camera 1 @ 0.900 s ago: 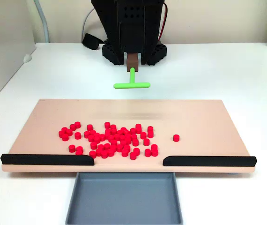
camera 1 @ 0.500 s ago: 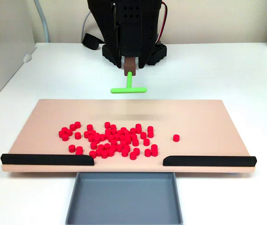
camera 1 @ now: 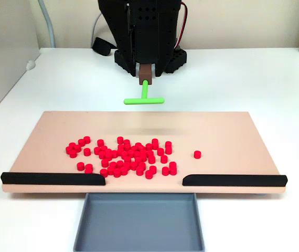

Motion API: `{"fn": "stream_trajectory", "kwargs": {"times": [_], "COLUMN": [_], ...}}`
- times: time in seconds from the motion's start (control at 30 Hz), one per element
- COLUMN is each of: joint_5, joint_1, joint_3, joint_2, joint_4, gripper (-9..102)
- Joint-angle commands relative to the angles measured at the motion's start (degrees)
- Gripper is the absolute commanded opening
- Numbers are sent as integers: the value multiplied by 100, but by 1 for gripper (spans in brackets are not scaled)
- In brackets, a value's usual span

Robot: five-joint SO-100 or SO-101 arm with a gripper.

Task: Gather the left side granules

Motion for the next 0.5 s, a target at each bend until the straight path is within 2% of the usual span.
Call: {"fn": "stream_trajectory", "kwargs": {"times": [0.0, 0.47], "joint_5": [-9, 0], "joint_1": [26, 53], "joint_3": [-132, -132], "joint_2": [79, 97], "joint_4": [18, 18], "gripper": [0, 0]}}
